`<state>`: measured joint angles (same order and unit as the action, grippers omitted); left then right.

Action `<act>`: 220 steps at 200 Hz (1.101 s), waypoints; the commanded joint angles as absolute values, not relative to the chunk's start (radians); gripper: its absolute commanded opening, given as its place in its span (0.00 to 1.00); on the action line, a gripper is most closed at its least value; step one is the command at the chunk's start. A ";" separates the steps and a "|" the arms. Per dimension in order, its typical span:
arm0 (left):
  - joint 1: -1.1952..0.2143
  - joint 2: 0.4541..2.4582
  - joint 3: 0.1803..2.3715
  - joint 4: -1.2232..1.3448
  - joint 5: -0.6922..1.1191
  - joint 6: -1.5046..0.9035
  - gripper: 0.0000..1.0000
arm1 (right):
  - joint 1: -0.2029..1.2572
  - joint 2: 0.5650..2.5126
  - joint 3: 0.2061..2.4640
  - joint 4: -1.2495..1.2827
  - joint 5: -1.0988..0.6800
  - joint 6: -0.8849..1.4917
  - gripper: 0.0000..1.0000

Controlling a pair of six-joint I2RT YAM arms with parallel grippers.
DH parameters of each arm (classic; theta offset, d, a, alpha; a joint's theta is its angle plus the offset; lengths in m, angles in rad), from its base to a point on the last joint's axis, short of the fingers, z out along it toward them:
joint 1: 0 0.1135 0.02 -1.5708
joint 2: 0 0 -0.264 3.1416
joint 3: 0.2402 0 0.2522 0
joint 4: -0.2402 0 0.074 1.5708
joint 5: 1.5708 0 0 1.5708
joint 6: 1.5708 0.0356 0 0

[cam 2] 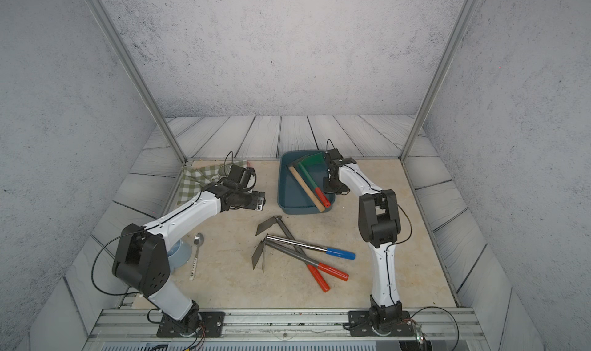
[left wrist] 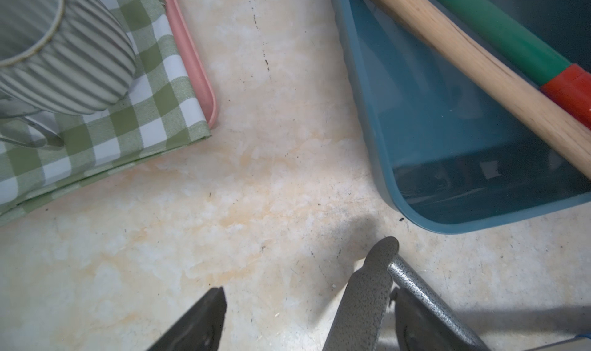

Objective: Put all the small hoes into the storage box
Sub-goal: Move the storage box to the center of the board.

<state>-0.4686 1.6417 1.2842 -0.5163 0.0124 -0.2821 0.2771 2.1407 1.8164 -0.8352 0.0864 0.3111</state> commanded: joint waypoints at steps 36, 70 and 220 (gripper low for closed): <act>-0.477 1.564 1.223 -0.541 0.025 -0.290 0.85 | 0.254 1.911 1.549 -0.782 0.160 0.325 0.02; -0.483 1.532 1.190 -0.541 0.032 -0.296 0.85 | 0.251 1.860 1.455 -0.779 0.210 0.332 0.03; -0.500 1.396 1.105 -0.645 0.078 -0.303 0.87 | 0.239 1.735 1.347 -0.833 0.234 0.359 0.56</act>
